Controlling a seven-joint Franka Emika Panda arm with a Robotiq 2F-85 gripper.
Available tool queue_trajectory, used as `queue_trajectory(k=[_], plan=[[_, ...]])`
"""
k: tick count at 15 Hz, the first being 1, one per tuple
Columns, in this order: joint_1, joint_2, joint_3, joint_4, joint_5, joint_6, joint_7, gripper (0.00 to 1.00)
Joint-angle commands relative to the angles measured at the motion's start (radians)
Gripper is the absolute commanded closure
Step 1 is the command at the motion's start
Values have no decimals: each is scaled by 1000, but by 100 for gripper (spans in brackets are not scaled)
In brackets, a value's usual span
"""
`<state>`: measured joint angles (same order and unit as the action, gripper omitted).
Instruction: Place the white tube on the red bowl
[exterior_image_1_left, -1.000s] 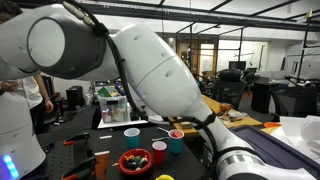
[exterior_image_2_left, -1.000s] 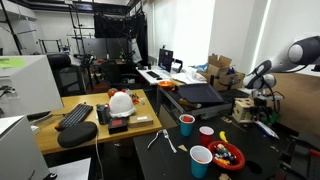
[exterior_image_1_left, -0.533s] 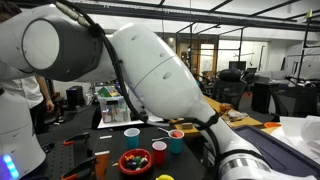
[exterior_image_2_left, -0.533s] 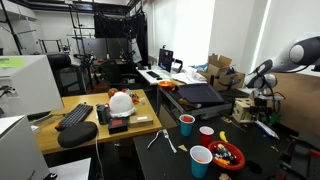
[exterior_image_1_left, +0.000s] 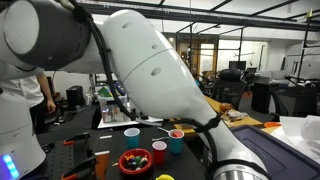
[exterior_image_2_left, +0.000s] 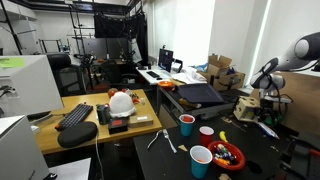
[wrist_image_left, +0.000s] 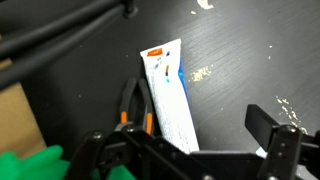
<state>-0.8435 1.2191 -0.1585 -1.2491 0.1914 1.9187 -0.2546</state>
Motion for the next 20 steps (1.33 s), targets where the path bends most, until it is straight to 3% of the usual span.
queue_trajectory(k=[1, 5, 9, 16, 17, 18, 20], plan=[[-24, 3, 14, -136, 33, 106, -31, 0], [-56, -54, 41, -238, 43, 161, -75, 0], [-77, -55, 74, -310, 45, 292, -94, 0], [-99, -84, 105, -350, 57, 397, -94, 0], [-102, -85, 113, -352, 61, 419, -93, 25], [-106, -87, 119, -356, 62, 436, -95, 26], [-113, -92, 129, -364, 58, 463, -97, 41]])
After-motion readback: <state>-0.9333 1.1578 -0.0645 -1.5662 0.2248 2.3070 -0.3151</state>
